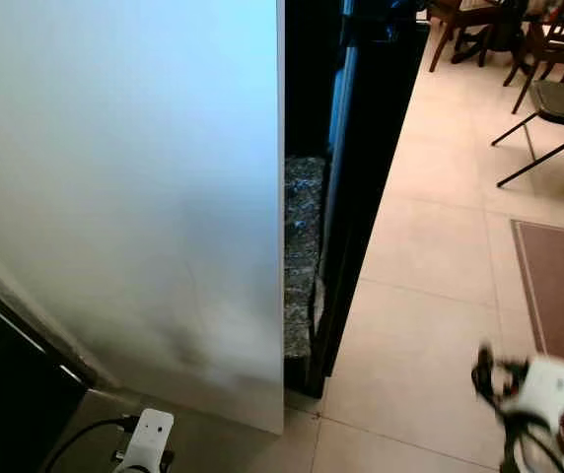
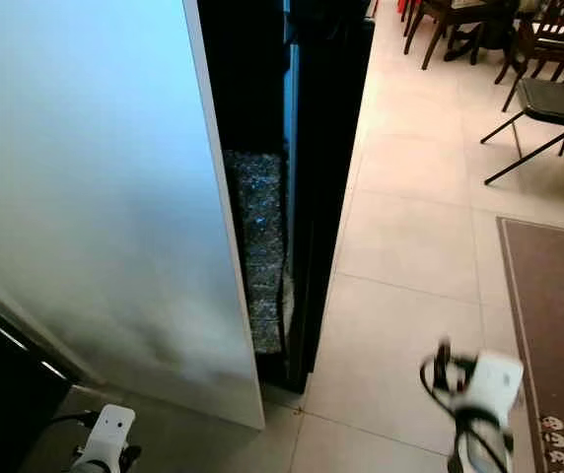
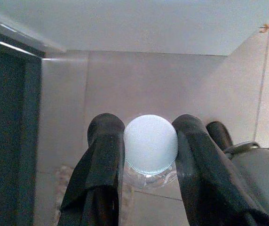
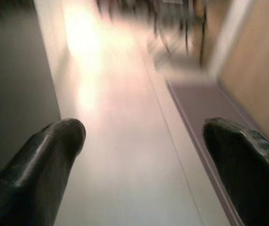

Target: Restocking fridge

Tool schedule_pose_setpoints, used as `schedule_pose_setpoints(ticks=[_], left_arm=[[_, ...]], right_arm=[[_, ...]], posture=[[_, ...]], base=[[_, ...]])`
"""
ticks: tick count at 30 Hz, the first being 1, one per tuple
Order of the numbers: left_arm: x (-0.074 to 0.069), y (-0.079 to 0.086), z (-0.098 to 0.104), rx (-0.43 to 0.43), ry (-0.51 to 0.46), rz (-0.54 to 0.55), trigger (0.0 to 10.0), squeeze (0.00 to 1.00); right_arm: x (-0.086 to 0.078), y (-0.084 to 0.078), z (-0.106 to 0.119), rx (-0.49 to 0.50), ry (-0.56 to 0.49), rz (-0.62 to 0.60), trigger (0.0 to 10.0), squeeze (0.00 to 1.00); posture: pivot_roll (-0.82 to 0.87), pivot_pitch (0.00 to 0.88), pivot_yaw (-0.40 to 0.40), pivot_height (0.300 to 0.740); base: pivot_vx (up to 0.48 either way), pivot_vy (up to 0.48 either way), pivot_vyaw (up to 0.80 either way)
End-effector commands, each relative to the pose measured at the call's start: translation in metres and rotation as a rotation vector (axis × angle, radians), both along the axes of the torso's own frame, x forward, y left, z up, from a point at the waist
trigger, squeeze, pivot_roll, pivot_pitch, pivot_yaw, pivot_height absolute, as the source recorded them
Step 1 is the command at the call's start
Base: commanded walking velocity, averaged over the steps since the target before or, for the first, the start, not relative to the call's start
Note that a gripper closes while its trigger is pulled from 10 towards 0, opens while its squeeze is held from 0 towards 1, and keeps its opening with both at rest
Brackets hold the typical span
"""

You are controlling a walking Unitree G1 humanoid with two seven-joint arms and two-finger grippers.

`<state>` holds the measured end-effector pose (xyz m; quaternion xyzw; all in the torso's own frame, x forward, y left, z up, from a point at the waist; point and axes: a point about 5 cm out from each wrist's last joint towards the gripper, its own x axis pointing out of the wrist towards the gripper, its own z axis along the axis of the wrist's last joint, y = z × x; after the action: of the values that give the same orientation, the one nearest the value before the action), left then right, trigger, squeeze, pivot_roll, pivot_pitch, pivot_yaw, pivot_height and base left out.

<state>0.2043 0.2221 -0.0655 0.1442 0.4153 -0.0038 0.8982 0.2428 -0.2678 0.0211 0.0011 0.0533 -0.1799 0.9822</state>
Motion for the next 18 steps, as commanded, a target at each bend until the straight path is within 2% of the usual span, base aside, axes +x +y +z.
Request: schedule_pose_setpoints(ticks=[1, 3, 5, 6, 7, 8, 10, 11, 12, 14, 15, 16, 18], left_arm=[[-0.001, -0.001, -0.001, 0.000, 0.001, 0.005, 10.0, 0.00], [-0.001, -0.001, -0.001, -0.001, -0.001, 0.008, 10.0, 0.00], [-0.002, 0.000, -0.001, -0.001, -0.002, 0.018, 10.0, 0.00], [-0.002, 0.000, -0.001, 0.000, -0.001, 0.020, 10.0, 0.00], [-0.003, 0.001, -0.001, 0.001, 0.000, 0.020, 10.0, 0.00], [-0.005, 0.003, -0.002, 0.005, 0.005, 0.025, 10.0, 0.00], [-0.008, 0.005, -0.003, 0.008, 0.011, 0.034, 10.0, 0.00], [-0.008, 0.005, -0.003, 0.008, 0.011, 0.034, 10.0, 0.00], [-0.010, 0.007, -0.004, 0.009, 0.014, 0.040, 10.0, 0.00], [-0.010, 0.007, -0.004, 0.009, 0.015, 0.042, 10.0, 0.00], [-0.011, 0.008, -0.004, 0.009, 0.017, 0.045, 10.0, 0.00], [-0.012, 0.009, -0.005, 0.009, 0.019, 0.053, 10.0, 0.00], [-0.013, 0.009, -0.005, 0.009, 0.021, 0.056, 10.0, 0.00]], right_arm=[[0.006, 0.021, 0.005, 0.026, -0.044, 0.063, 10.0, 0.00], [0.014, 0.029, 0.017, 0.019, -0.089, 0.098, 10.0, 0.00], [0.028, 0.051, 0.039, 0.000, -0.159, 0.170, 10.0, 0.00], [0.031, 0.056, 0.042, 0.003, -0.168, 0.185, 10.0, 0.00], [0.032, 0.060, 0.044, 0.005, -0.172, 0.193, 10.0, 0.00], [0.040, 0.078, 0.049, 0.014, -0.172, 0.257, 10.0, 0.00], [0.049, 0.103, 0.057, 0.042, -0.182, 0.346, 10.0, 0.00], [0.049, 0.103, 0.057, 0.042, -0.182, 0.346, 10.0, 0.00], [0.054, 0.117, 0.061, 0.070, -0.186, 0.380, 10.0, 0.00], [0.056, 0.122, 0.063, 0.080, -0.186, 0.392, 10.0, 0.00], [0.062, 0.137, 0.066, 0.067, -0.171, 0.454, 10.0, 0.00], [0.067, 0.149, 0.070, 0.095, -0.174, 0.490, 10.0, 0.00], [0.072, 0.155, 0.074, 0.095, -0.173, 0.507, 10.0, 0.00]], posture=[[-0.01, 0.052, 0.017, 0.740], [-0.01, 0.050, 0.016, 0.740], [-0.01, 0.050, 0.016, 0.740], [-0.01, 0.045, 0.013, 0.740], [-0.01, 0.043, 0.013, 0.740], [-0.01, 0.040, 0.011, 0.740], [0.00, 0.037, 0.010, 0.740], [0.00, 0.037, 0.010, 0.740], [0.00, 0.036, 0.010, 0.740], [0.00, 0.036, 0.010, 0.740], [0.01, 0.035, 0.007, 0.740], [0.02, 0.034, 0.006, 0.740], [0.02, 0.035, 0.006, 0.740]], base=[[0.000, 0.000, 0.00], [0.000, 0.000, 0.00], [0.000, 0.000, 0.00], [0.000, 0.000, 0.00], [0.000, 0.000, 0.00], [0.000, 0.000, 0.00], [0.000, 0.000, 0.00], [0.000, 0.000, 0.00], [0.000, 0.000, 0.00], [0.000, 0.000, 0.00], [0.000, 0.000, 0.00], [0.000, 0.000, 0.00], [0.000, 0.000, 0.00]])
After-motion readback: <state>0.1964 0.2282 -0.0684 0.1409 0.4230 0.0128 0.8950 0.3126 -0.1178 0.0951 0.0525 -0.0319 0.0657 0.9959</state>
